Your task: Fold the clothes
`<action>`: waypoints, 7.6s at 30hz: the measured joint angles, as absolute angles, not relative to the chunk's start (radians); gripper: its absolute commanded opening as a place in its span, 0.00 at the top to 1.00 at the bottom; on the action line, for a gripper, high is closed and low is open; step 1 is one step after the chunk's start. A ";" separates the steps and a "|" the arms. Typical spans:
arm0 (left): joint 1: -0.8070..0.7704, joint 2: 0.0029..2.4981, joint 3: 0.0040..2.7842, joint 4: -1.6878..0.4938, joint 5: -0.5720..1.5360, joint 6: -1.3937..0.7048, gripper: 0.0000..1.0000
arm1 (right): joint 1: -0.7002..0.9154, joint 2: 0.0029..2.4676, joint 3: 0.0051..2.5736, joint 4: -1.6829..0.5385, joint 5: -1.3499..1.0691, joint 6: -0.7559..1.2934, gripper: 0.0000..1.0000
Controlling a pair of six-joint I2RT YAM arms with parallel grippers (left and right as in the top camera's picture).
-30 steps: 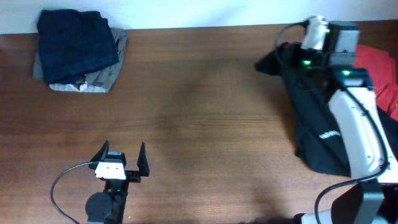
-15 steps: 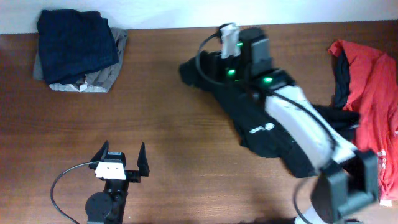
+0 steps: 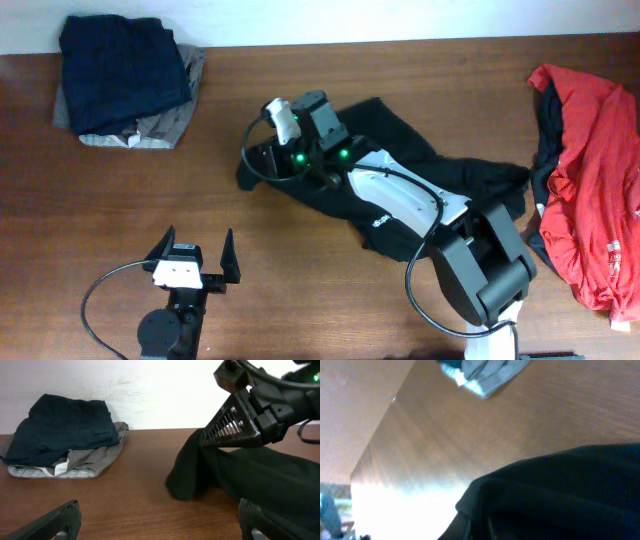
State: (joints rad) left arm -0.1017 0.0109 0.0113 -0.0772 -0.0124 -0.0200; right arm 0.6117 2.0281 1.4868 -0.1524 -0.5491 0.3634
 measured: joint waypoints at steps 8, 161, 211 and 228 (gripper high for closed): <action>-0.102 0.011 0.011 -0.077 -0.012 -0.020 0.01 | 0.628 2.028 1.767 -0.621 -0.356 0.194 0.10; -0.102 0.010 0.011 -0.077 -0.012 -0.020 0.01 | -0.054 2.430 3.077 -1.692 -0.065 0.427 0.01; -0.102 0.010 0.011 -0.078 -0.012 -0.020 0.01 | 0.355 1.578 1.160 -1.071 -0.091 0.893 0.01; -0.102 0.010 0.011 -0.078 -0.012 -0.020 0.01 | 0.514 1.637 1.062 -0.896 -0.080 0.476 0.14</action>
